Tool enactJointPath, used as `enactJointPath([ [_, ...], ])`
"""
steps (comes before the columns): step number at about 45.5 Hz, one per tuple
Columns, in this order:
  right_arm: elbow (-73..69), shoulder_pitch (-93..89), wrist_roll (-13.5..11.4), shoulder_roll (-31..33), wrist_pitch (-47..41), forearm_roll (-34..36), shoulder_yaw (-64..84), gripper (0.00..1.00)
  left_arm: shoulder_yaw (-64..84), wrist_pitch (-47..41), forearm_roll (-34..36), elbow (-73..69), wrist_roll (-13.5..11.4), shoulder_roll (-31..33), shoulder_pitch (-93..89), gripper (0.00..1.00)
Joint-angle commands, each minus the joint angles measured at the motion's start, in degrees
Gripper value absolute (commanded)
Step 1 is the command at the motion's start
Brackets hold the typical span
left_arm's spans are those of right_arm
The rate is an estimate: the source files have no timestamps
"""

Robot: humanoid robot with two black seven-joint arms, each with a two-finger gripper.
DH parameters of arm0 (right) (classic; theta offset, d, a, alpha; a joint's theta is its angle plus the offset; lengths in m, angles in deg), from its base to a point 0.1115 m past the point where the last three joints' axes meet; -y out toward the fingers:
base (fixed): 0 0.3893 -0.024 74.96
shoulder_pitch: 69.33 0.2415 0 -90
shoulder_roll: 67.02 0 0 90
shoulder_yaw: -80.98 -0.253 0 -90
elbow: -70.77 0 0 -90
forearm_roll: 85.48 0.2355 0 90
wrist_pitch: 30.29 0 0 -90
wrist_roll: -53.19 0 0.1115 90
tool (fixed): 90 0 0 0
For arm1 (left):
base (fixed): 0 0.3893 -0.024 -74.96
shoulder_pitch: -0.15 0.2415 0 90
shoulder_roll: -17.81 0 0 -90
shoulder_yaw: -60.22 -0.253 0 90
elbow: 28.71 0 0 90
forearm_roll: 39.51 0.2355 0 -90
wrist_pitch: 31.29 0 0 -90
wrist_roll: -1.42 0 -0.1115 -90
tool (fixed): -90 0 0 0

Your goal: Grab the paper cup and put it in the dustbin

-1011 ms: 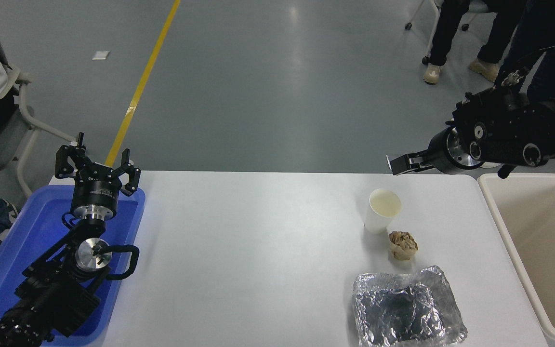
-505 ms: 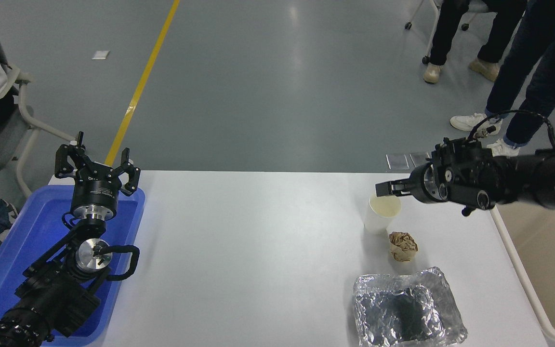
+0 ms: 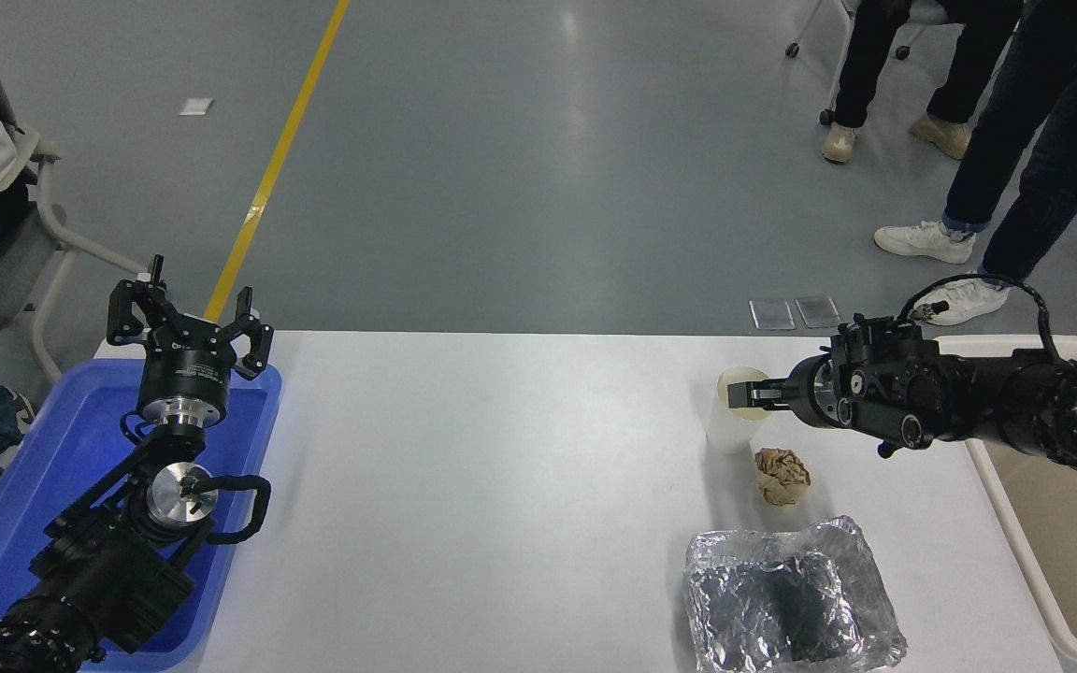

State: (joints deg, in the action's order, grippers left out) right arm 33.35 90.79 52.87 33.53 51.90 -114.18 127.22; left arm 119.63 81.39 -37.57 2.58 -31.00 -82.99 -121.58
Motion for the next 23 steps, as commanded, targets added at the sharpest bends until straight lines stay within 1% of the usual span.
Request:
enactJointPath([
  [1,1.6,-1.3,0.0,-0.2,0.1,0.0,-1.5,0.33,0.0,0.0,0.0,0.0,0.0,0.0,0.0,0.99],
  [4,2.1,-1.2,0.0,-0.2,0.1,0.0,-1.8,0.27,0.0,0.0,0.0,0.0,0.1,0.0,0.0,0.99],
  [5,2.2,-1.2,0.0,-0.2,0.1,0.0,-1.8,0.22,0.0,0.0,0.0,0.0,0.0,0.0,0.0,0.99],
  [7,2.2,-1.1,0.1,-0.2,0.1,0.0,-1.8,0.01,0.0,0.0,0.0,0.0,0.0,0.0,0.0,0.99],
  [8,2.3,-1.0,0.1,-0.2,0.2,0.0,-1.8,0.0,0.0,0.0,0.0,0.0,0.0,0.0,0.0,0.99],
  [17,1.6,-0.2,0.1,-0.3,0.1,0.0,-1.8,0.0,0.0,0.0,0.0,0.0,0.0,0.0,0.0,0.99],
  [23,-1.3,1.9,0.1,0.3,-0.1,0.0,-1.7,0.0,0.0,0.0,0.0,0.0,0.1,0.0,0.0,0.99],
])
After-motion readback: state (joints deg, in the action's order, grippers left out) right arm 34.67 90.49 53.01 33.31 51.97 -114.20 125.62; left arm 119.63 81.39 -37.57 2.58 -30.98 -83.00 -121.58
